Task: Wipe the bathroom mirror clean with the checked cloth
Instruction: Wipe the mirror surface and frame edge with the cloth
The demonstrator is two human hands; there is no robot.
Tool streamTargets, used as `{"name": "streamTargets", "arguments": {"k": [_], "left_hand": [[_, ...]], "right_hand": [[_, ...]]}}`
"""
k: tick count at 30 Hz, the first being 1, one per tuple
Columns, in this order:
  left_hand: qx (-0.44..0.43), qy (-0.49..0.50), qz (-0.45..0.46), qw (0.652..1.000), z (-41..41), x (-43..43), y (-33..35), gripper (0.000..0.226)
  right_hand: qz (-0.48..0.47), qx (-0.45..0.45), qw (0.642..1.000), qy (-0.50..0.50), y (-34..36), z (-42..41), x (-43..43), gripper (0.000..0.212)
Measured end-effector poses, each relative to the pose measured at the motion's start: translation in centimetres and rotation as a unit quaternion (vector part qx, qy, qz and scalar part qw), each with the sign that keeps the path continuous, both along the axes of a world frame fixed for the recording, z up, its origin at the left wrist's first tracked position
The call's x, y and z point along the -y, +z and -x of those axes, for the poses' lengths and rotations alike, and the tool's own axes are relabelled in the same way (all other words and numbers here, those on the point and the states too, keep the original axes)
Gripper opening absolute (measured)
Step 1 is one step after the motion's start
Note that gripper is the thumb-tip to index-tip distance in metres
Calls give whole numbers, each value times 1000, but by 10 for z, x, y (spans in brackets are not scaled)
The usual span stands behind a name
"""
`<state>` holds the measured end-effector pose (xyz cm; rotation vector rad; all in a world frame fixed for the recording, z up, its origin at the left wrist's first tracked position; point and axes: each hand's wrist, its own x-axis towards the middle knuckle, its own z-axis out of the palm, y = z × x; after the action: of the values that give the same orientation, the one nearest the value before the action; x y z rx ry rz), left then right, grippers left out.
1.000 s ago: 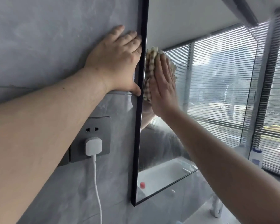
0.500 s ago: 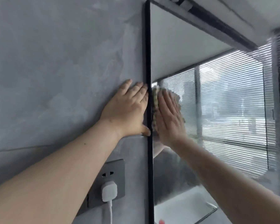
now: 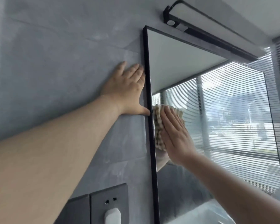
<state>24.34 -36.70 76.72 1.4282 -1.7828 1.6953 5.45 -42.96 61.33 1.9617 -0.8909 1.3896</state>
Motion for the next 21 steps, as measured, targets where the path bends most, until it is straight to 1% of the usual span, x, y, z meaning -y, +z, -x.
{"name": "streamTargets", "arguments": {"k": [3,8,10,13,18,21], "left_hand": [[0,-22,5,1000,-1,4,-1,129],[11,-14,22,1000,-2,10,0,131],[14,-12,25,1000,-2,12,-1,133],[17,-12,27,999,-3,12,0,136],[14,-14,32,999,-1,12,0,137],[13,-16,32,999,0,12,0,137]], "right_hand": [[18,20,1000,17,40,0,11,57],[31,87,996,12,161,-11,11,52],[26,98,995,18,195,-14,8,51],[41,91,994,35,210,-4,17,51],[3,207,977,39,204,55,42,49],[-12,220,975,30,204,66,47,50]]}}
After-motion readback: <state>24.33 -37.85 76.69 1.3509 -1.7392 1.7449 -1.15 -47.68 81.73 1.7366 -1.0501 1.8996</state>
